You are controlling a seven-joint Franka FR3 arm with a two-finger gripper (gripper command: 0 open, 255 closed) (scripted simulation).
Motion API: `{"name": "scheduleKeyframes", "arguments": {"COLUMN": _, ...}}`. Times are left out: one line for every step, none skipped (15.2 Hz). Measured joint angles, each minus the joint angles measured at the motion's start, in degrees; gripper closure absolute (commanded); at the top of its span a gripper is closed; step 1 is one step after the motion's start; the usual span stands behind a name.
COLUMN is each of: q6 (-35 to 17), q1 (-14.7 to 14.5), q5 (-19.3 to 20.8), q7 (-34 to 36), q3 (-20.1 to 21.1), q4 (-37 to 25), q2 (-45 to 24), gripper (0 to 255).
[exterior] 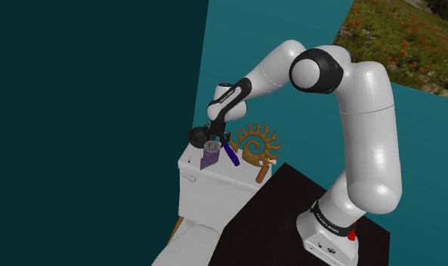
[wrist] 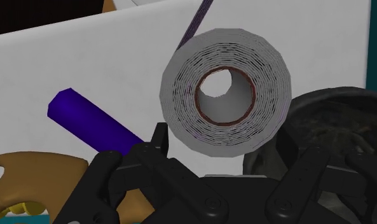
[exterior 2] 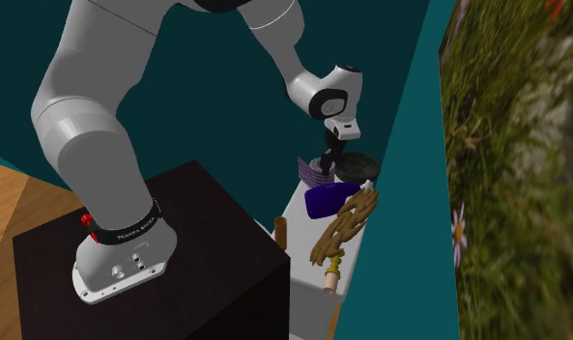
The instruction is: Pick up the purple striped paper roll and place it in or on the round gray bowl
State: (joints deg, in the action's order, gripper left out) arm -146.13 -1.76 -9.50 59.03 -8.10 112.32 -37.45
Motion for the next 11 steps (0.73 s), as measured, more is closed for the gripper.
{"name": "scheduleKeyframes", "arguments": {"q6": 0.3, "q1": -0.2, "q5": 0.1, "q7": 0.2, "q3": -0.1, "q4": 0.3, "q2": 0.6, "gripper": 255}}
{"name": "scheduleKeyframes", "arguments": {"q6": 0.7, "q1": -0.2, "q5": 0.2, "q7": 0.1, "q3": -0.2, "q4": 0.5, "q2": 1.3, "gripper": 255}}
{"name": "scheduleKeyframes", "arguments": {"q6": 1.2, "q1": -0.3, "q5": 0.4, "q7": 0.2, "q3": -0.4, "q4": 0.8, "q2": 2.0, "gripper": 255}}
{"name": "scheduleKeyframes", "arguments": {"q6": 1.7, "q1": -0.4, "q5": 0.5, "q7": 0.4, "q3": -0.5, "q4": 1.1, "q2": 2.8, "gripper": 255}}
{"name": "scheduleKeyframes", "arguments": {"q6": 2.2, "q1": -0.5, "q5": 0.6, "q7": 0.4, "q3": -0.6, "q4": 1.2, "q2": 3.3, "gripper": 255}}
{"name": "scheduleKeyframes", "arguments": {"q6": 2.6, "q1": -0.5, "q5": 0.7, "q7": 0.5, "q3": -0.7, "q4": 1.3, "q2": 4.0, "gripper": 255}}
{"name": "scheduleKeyframes", "arguments": {"q6": 3.2, "q1": -0.7, "q5": 0.9, "q7": 0.6, "q3": -0.8, "q4": 1.4, "q2": 4.6, "gripper": 255}}
{"name": "scheduleKeyframes", "arguments": {"q6": 3.7, "q1": -0.8, "q5": 1.0, "q7": 0.7, "q3": -1.0, "q4": 1.5, "q2": 5.2, "gripper": 255}}
{"name": "scheduleKeyframes", "arguments": {"q6": 4.2, "q1": -0.9, "q5": 1.2, "q7": 0.8, "q3": -1.1, "q4": 1.7, "q2": 5.9, "gripper": 255}}
{"name": "scheduleKeyframes", "arguments": {"q6": 4.9, "q1": -0.9, "q5": 1.3, "q7": 0.8, "q3": -1.2, "q4": 1.6, "q2": 6.5, "gripper": 255}}
{"name": "scheduleKeyframes", "arguments": {"q6": 5.4, "q1": -0.9, "q5": 1.5, "q7": 0.9, "q3": -1.3, "q4": 1.6, "q2": 7.0, "gripper": 255}}
